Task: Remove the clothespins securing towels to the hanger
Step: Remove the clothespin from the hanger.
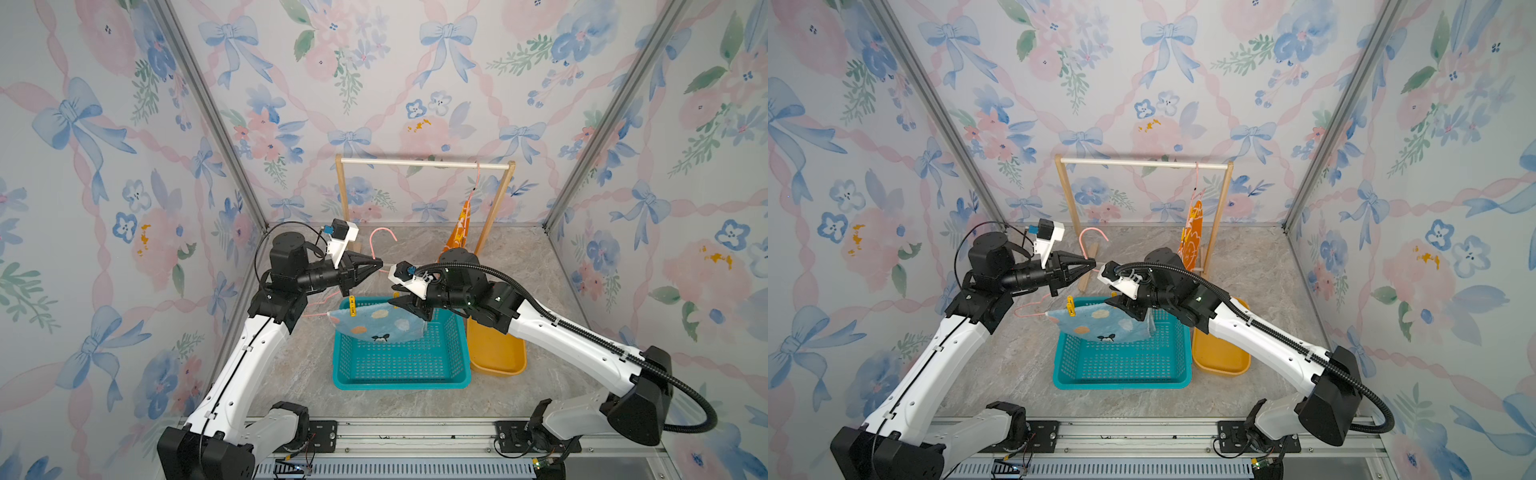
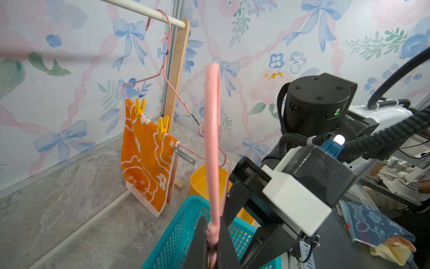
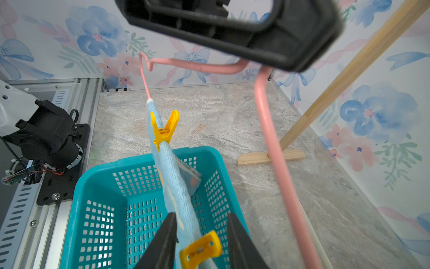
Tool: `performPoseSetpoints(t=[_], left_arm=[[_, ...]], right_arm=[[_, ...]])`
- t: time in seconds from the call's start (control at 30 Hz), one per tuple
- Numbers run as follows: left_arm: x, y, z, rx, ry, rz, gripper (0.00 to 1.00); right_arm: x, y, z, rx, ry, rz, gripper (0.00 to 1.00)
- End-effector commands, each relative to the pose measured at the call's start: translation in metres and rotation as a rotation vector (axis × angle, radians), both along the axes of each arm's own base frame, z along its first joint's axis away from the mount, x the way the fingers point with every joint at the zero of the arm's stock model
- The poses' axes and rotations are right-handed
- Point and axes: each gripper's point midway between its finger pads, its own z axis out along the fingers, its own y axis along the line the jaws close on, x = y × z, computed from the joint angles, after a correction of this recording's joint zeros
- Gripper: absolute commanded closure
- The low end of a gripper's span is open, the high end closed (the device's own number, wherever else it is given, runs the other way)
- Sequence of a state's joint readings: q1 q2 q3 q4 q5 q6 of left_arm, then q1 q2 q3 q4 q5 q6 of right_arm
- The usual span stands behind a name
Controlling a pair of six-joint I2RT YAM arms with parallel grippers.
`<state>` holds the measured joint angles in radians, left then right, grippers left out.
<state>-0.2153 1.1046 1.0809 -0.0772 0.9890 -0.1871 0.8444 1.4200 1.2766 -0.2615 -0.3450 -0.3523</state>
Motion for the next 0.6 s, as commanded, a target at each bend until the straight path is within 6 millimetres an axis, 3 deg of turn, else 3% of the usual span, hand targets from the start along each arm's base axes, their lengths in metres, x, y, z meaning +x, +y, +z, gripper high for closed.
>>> performPoseSetpoints(t=[0.0, 0.57], left_arm=[[-0.0063, -0.0007, 0.0055, -0.006, -0.032, -0.034, 1.00], [-0.0066, -0.0014, 0.0041, -0.006, -0.027, -0.040, 1.00]], right_arm=[[-0.0022, 0.0017, -0.0018, -0.020, 0.011, 0.018, 0.63], [-0.0031, 0.0031, 0.0012, -0.014, 0.007, 0.024, 0.72]])
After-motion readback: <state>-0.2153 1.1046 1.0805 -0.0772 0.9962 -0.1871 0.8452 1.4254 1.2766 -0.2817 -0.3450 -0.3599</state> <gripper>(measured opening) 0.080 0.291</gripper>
